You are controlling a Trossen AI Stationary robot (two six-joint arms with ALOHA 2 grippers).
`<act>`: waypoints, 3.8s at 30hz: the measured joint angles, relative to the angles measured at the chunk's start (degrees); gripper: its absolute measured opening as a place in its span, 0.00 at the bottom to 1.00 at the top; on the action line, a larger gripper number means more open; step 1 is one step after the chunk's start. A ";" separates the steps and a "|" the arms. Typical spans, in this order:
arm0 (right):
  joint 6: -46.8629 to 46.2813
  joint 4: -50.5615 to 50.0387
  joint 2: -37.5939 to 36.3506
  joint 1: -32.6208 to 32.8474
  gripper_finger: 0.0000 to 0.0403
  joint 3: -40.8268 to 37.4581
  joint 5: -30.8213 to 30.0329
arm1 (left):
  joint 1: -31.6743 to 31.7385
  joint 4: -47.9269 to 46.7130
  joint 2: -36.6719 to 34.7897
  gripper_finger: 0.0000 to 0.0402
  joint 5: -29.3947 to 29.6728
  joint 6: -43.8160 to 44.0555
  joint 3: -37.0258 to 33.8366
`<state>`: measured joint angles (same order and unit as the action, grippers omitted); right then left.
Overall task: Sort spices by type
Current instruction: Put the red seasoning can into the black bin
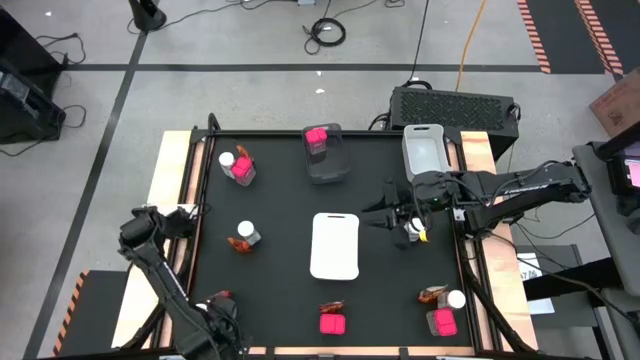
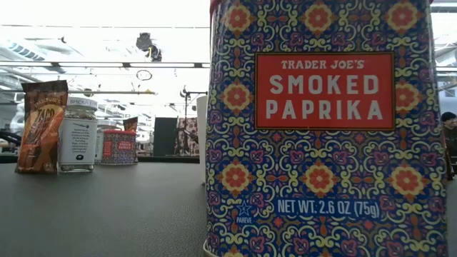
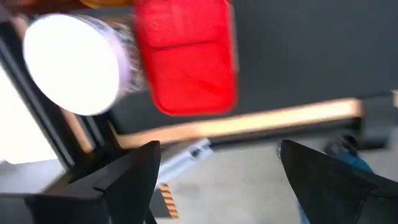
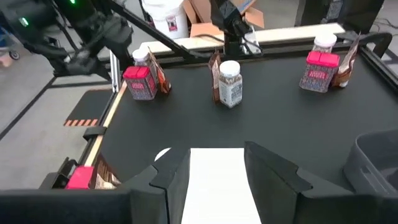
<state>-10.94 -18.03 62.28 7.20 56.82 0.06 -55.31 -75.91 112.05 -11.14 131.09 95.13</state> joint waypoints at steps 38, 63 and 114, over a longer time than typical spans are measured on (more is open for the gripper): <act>2.37 3.35 0.00 -0.50 0.36 0.00 -0.03 | 1.40 2.54 5.18 0.83 3.04 0.11 -6.45; 6.10 3.41 0.00 -2.40 0.36 0.00 -0.05 | 2.06 0.79 3.92 0.53 4.73 -1.40 -5.63; -18.12 2.39 0.00 -5.38 0.36 0.00 -16.71 | 84.92 33.78 -4.84 0.54 9.60 -150.54 -0.41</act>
<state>-29.06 -15.64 62.28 1.83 56.82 -16.64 29.61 -42.13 107.21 -1.54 -19.45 94.72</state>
